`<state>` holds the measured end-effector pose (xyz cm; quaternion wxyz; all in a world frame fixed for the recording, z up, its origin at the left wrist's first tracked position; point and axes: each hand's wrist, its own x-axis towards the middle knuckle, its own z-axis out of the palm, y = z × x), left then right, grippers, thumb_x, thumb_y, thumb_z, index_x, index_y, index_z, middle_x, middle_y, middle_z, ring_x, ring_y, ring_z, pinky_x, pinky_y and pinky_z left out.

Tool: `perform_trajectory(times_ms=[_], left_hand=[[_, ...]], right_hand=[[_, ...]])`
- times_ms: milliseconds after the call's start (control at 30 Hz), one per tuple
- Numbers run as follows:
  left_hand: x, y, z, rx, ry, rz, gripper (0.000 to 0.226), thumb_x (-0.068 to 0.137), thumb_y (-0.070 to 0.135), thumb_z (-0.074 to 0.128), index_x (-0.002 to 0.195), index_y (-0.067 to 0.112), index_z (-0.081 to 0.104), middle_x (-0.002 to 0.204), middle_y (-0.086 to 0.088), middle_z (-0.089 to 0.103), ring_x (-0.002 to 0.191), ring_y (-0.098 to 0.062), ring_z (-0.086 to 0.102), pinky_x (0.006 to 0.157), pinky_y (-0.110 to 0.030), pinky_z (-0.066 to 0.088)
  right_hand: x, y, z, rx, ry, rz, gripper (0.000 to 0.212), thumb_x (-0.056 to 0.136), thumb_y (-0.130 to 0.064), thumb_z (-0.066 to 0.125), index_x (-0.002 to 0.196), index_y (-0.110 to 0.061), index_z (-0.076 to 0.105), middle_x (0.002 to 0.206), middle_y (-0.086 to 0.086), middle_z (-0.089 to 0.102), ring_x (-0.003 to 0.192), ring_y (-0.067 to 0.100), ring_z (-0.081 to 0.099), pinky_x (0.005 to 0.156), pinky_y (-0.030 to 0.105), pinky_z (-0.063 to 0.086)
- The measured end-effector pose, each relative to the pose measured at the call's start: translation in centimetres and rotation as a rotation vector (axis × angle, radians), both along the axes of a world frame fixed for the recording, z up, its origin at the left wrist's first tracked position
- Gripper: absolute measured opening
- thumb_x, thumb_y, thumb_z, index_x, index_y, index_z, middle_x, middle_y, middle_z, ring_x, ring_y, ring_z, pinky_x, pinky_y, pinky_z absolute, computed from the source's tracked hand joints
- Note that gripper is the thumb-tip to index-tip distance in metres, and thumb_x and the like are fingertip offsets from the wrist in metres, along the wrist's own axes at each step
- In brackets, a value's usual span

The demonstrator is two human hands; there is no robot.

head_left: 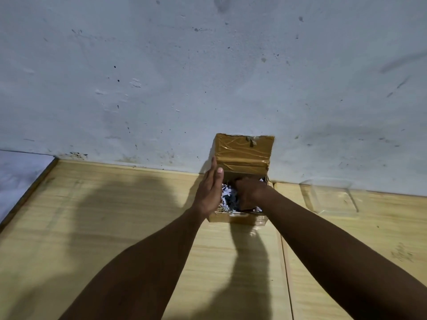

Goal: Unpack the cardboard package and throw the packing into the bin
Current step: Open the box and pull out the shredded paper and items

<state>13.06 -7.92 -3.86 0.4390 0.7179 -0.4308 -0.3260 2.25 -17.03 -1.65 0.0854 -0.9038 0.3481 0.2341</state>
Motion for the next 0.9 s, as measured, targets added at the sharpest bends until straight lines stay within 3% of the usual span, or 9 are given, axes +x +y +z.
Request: perform_trajectory(times_ms=[67,167,333,467,533,633,800,900], left_hand=[[0.1,-0.1,-0.2,-0.004,-0.015,0.007,0.058,0.096,0.06,0.013,0.151,0.046,-0.001,0.161,0.009,0.017,0.145,-0.021,0.025,0.103,-0.031,0.022],[-0.2,-0.2,-0.6,0.004,-0.041,0.015,0.055,0.097,0.06,0.011,0.148,0.052,-0.004,0.161,0.007,0.018,0.144,-0.022,0.028,0.103,-0.034,0.027],[-0.7,-0.3,-1.1,-0.01,-0.021,0.045,0.052,0.096,0.06,0.011,0.146,0.056,-0.006,0.162,0.008,0.013,0.142,-0.022,0.03,0.098,-0.033,0.029],[-0.5,-0.5,-1.2,-0.026,0.0,0.052,0.053,0.094,0.063,0.009,0.145,0.058,-0.004,0.161,0.011,0.015,0.143,-0.021,0.028,0.105,-0.038,0.03],[-0.5,-0.4,-1.1,-0.02,0.015,0.047,0.054,0.094,0.063,0.009,0.146,0.057,-0.003,0.161,0.012,0.015,0.144,-0.02,0.027,0.109,-0.042,0.03],[-0.4,-0.1,-0.6,-0.03,0.066,0.057,0.053,0.097,0.06,0.012,0.148,0.052,0.001,0.161,0.013,0.017,0.144,-0.015,0.026,0.107,-0.031,0.024],[-0.4,0.7,1.5,0.023,0.137,0.108,0.053,0.1,0.056,0.01,0.151,0.045,0.012,0.158,0.009,0.028,0.14,-0.018,0.033,0.101,-0.026,0.024],[-0.3,1.8,2.6,-0.003,0.169,0.123,0.053,0.1,0.056,0.01,0.151,0.044,0.014,0.158,0.008,0.026,0.141,-0.017,0.033,0.109,-0.033,0.03]], right_hand=[[0.3,0.0,-0.9,-0.084,-0.023,0.052,0.052,0.078,-0.044,0.072,0.122,-0.019,0.061,0.119,0.006,0.066,0.107,0.027,0.065,0.087,0.033,0.054],[0.3,0.1,-2.3,-0.092,-0.063,0.056,0.055,0.083,-0.04,0.067,0.133,-0.022,0.051,0.125,0.009,0.062,0.11,0.028,0.063,0.089,0.037,0.054],[-0.3,-0.3,-3.2,-0.006,-0.064,0.007,0.068,0.074,-0.04,0.076,0.134,-0.023,0.049,0.126,0.009,0.064,0.111,0.031,0.063,0.09,0.039,0.054],[-0.2,-0.5,-3.2,-0.058,-0.025,0.051,0.074,0.077,-0.041,0.074,0.141,-0.023,0.041,0.124,0.011,0.065,0.11,0.032,0.064,0.089,0.04,0.054],[-0.1,-0.7,-2.5,-0.021,-0.033,0.044,0.073,0.074,-0.042,0.076,0.137,-0.022,0.045,0.119,0.009,0.068,0.107,0.03,0.065,0.087,0.038,0.054],[0.5,-1.2,-0.2,0.109,-0.081,-0.003,0.078,0.067,-0.044,0.08,0.135,-0.024,0.048,0.119,0.004,0.069,0.101,0.025,0.065,0.084,0.034,0.053],[0.8,-0.7,5.1,0.249,-0.137,0.002,0.073,0.076,-0.033,0.081,0.139,-0.024,0.045,0.12,0.002,0.067,0.067,0.007,0.056,0.053,0.019,0.042],[0.2,0.7,7.3,0.148,-0.152,0.043,0.084,0.073,-0.043,0.079,0.144,-0.026,0.038,0.126,0.001,0.065,0.08,0.013,0.059,0.063,0.025,0.047]])
